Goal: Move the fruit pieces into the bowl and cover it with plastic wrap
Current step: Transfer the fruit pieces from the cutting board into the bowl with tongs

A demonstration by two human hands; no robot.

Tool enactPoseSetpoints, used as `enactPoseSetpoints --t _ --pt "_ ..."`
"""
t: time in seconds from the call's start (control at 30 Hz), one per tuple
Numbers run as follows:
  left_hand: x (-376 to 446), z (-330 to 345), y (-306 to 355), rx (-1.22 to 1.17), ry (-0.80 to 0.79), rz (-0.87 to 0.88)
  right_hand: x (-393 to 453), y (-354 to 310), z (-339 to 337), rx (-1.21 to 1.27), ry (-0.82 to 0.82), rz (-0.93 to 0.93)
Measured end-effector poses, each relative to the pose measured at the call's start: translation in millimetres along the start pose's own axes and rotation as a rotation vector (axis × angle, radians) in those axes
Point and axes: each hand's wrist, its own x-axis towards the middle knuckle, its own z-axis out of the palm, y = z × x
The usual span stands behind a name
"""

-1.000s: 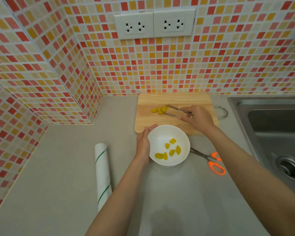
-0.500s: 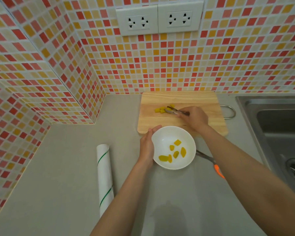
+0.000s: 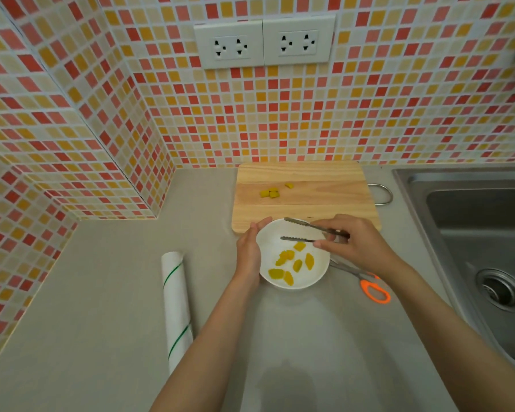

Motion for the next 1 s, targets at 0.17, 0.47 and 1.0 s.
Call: enactPoseSetpoints --t 0.17,0.47,1.0 --pt "-3 0 0 0.013 0.005 0.002 31 11 -1 -0.018 0.163 0.078" --pt "-2 1 0 0.012 0.018 -0.001 104 33 30 -0.143 0.202 0.405" --pt "1 0 -2 0.002 0.019 -0.009 58 24 28 -0.179 0.251 0.204"
